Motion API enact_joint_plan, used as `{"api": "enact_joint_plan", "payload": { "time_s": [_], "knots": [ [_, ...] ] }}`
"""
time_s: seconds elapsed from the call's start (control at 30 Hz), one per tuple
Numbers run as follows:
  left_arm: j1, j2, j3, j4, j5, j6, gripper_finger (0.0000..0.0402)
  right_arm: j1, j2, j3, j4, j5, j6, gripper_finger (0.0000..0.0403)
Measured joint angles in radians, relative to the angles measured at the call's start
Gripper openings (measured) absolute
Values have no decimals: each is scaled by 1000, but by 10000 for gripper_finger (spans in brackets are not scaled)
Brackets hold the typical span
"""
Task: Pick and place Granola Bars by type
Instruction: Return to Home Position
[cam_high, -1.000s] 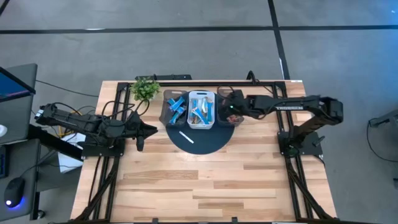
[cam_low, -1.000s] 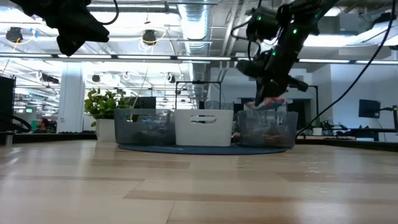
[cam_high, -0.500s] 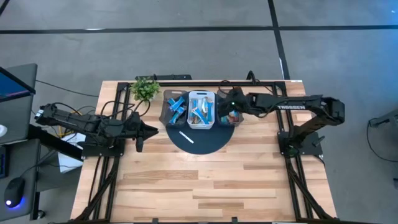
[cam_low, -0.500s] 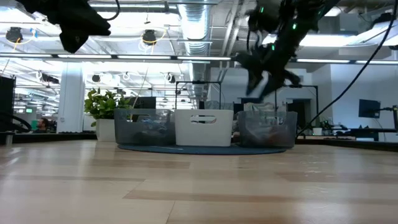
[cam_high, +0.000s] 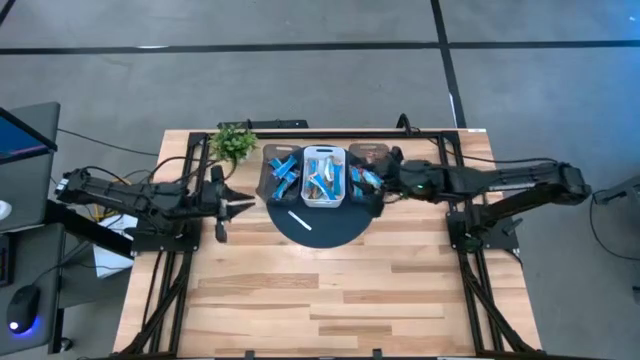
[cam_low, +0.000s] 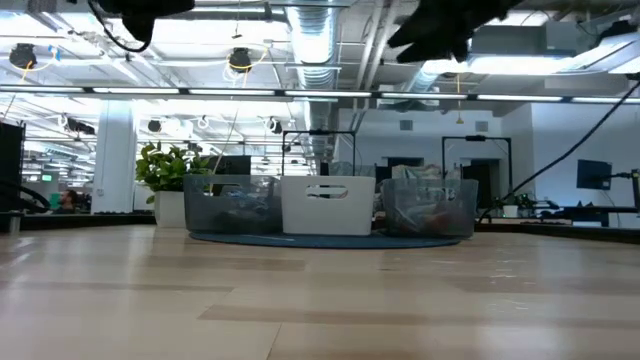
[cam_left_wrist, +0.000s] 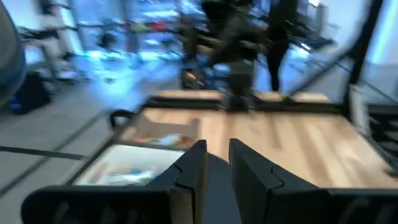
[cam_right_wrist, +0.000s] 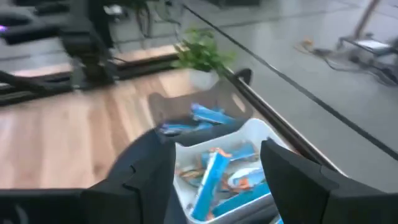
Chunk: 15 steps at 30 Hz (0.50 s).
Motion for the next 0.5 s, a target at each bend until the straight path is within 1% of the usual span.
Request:
{"api": "enact_joint_plan", "payload": {
  "time_s": [0.03,0.1,0.2,0.3,0.5],
  "knots": [
    [8,-10,-10,14,-22,4,64,5,-28,-32,33,-12,0,230],
    [23,-50,-45,37,-63,4,64,5,-86,-104,134,-73,1,230],
    [39,-128,-117,116,-57,14,64,2,-165,-212,289,-183,25,230],
    [48,-223,-194,184,-37,31,64,2,-226,-289,368,-246,54,230],
    [51,-409,-322,223,11,27,64,17,-310,-368,396,-253,72,230]
  ]
}}
